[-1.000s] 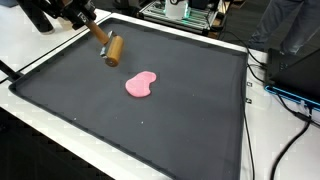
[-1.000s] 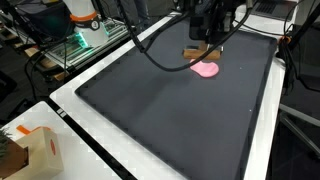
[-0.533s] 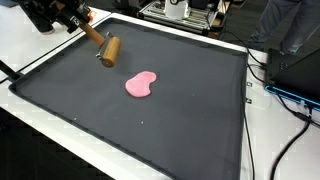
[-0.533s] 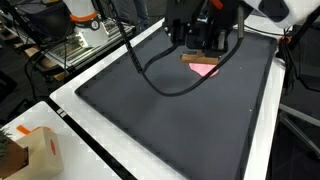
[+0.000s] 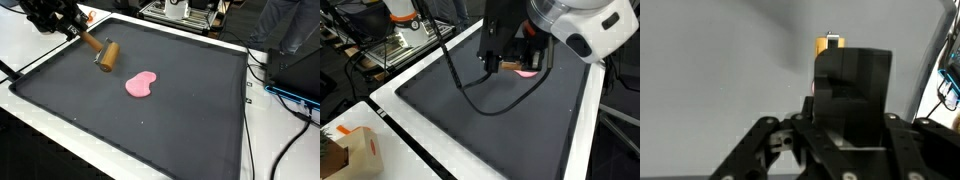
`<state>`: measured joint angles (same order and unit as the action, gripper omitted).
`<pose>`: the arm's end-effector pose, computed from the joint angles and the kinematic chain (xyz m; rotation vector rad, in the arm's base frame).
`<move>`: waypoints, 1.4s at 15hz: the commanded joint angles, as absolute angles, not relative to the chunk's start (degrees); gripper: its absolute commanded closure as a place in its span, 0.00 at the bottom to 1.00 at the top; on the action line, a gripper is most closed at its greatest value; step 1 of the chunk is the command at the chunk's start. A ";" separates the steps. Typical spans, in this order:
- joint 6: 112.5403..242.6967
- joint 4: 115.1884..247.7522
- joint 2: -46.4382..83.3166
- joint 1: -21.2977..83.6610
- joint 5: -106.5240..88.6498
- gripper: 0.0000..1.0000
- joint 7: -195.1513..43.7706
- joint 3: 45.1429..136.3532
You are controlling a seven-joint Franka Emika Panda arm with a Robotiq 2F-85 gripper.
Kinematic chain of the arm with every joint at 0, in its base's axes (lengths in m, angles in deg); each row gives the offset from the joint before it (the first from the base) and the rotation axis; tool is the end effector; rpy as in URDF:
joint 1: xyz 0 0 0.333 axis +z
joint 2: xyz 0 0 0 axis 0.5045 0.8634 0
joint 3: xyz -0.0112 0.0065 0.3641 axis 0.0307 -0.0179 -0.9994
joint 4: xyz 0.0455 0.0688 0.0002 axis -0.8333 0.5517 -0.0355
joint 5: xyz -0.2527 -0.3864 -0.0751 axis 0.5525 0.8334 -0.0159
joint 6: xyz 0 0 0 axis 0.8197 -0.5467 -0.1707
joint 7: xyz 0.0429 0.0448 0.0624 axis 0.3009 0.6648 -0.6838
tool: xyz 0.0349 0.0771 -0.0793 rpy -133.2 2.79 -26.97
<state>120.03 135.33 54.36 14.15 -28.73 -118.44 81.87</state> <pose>0.8322 -0.1572 0.3719 -2.5720 -0.6040 0.2431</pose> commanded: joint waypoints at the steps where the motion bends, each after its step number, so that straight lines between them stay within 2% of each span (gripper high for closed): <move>1: 117.60 131.81 56.69 12.77 -30.93 0.76 -117.78 80.87; 21: 120.87 134.86 54.06 15.04 -29.05 0.76 -119.97 80.35</move>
<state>120.43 134.25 55.65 14.42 -29.52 -119.01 80.51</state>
